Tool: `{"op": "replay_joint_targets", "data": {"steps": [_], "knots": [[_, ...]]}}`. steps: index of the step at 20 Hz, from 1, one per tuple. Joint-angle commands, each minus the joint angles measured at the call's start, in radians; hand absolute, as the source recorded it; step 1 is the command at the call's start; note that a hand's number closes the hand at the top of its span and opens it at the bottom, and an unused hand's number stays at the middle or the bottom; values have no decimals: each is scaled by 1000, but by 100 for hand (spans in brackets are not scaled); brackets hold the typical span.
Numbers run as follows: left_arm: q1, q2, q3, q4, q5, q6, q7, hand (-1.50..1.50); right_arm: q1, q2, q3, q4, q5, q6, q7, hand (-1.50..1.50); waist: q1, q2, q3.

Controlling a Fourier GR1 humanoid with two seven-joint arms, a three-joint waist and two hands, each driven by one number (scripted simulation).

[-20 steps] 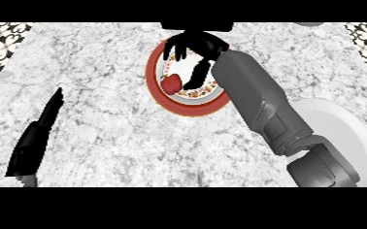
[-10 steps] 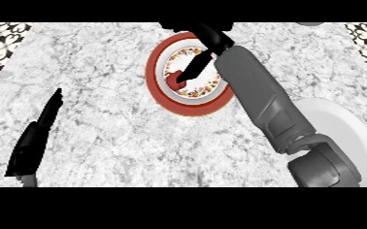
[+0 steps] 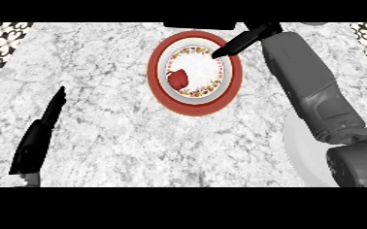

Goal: Pick the bell pepper from the plate and place it in the plate

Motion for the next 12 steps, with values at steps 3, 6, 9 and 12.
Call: {"op": "replay_joint_targets", "data": {"steps": [3, 6, 9, 12], "knots": [[11, -4, -15, -17, 5, -21, -18, 0, 64, -135, -55, 13, -47, 145, -105, -150, 26, 13, 2], [-32, 7, -3, -11, 4, -19, 7, 0, 63, -163, -61, 8, -48, 159, -142, -150, 37, 19, 2], [-40, -7, -21, -28, -1, -18, 20, 0, 59, -231, -54, 4, -35, 199, -164, -150, 48, 24, 3], [-41, -12, -29, -25, -7, -17, 11, 0, 85, -263, -46, 9, -23, 231, -193, -150, 54, 29, 4]]}}
